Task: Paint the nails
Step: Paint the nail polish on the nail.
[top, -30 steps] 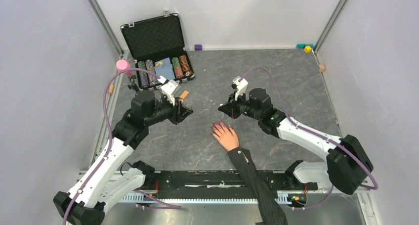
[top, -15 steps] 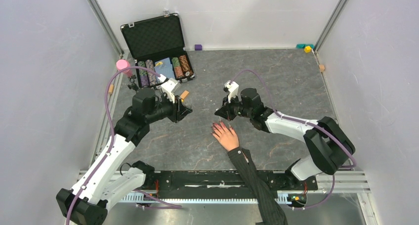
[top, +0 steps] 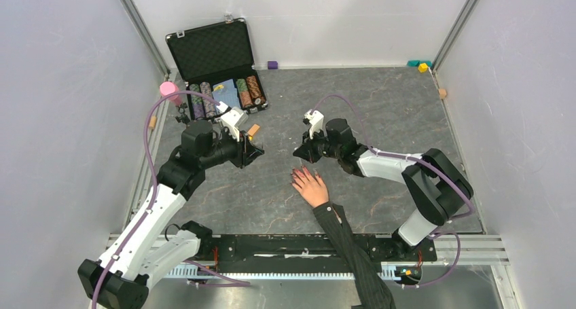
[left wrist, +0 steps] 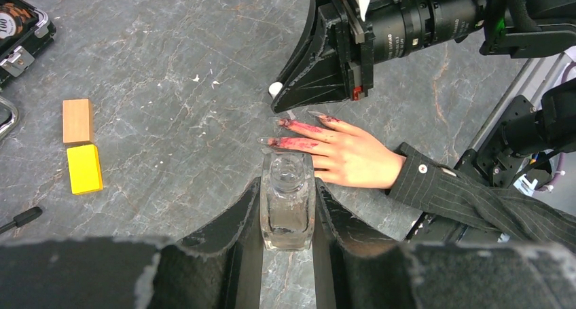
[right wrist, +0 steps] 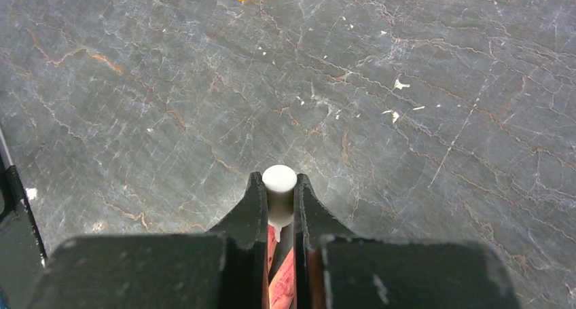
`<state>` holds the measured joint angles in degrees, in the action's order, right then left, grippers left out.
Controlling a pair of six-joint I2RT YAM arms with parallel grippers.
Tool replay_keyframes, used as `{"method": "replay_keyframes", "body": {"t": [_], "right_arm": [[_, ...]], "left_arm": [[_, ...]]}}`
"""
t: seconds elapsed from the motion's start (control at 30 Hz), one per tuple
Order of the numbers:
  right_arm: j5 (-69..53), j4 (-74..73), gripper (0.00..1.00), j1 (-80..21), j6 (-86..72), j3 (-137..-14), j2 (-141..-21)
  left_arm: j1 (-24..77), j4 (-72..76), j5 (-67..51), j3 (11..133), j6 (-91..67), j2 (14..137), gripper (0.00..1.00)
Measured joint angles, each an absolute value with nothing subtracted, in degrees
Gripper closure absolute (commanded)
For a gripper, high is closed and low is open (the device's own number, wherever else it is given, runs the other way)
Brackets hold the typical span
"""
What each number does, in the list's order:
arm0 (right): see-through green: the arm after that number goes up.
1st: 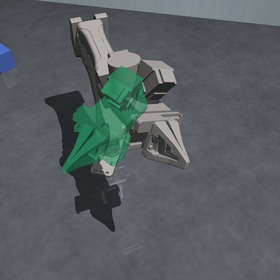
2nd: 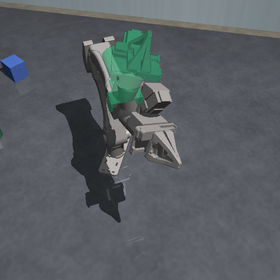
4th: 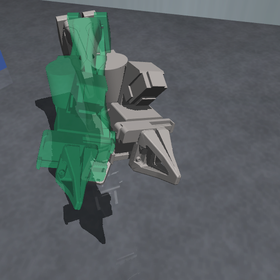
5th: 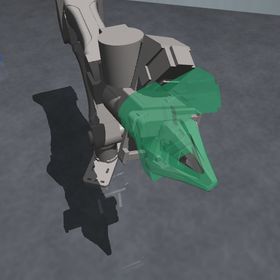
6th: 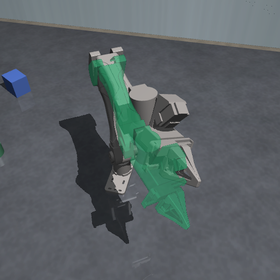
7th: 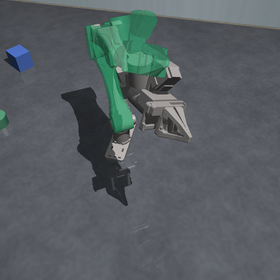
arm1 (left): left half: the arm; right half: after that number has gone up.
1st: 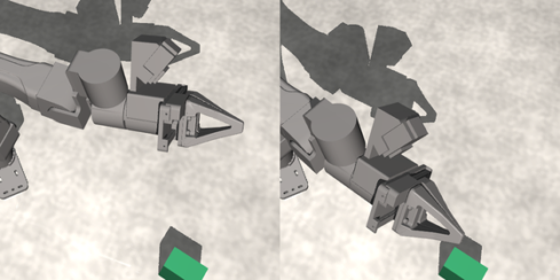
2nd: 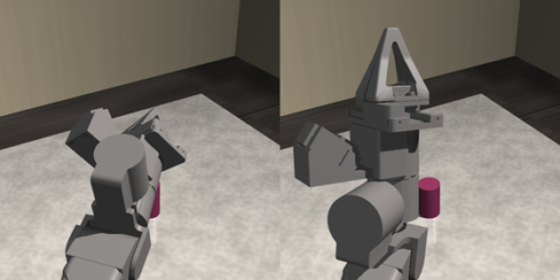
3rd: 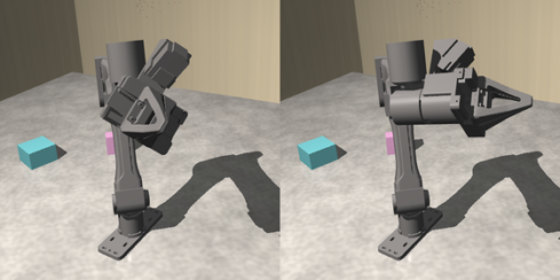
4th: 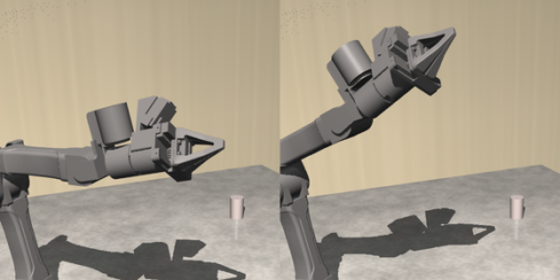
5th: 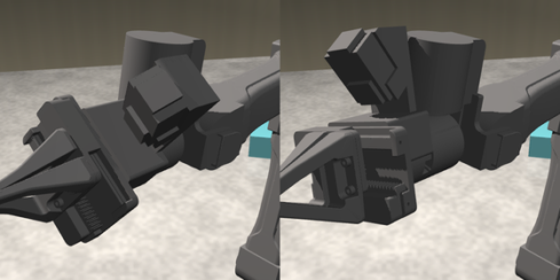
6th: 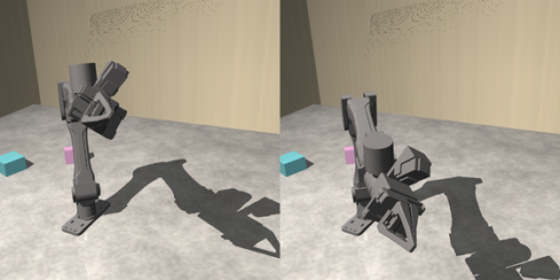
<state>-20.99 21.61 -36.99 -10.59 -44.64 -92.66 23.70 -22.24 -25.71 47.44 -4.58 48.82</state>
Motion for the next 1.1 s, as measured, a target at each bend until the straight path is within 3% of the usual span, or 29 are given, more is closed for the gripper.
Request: {"method": "replay_keyframes", "body": {"t": [1.1], "right_arm": [[-20.69,23.35,1.0,-36.18,-9.08,-45.95,-99.61]], "left_arm": [[22.57,-22.22,-26.11,47.44,-4.6,49.63,0.98]]}}
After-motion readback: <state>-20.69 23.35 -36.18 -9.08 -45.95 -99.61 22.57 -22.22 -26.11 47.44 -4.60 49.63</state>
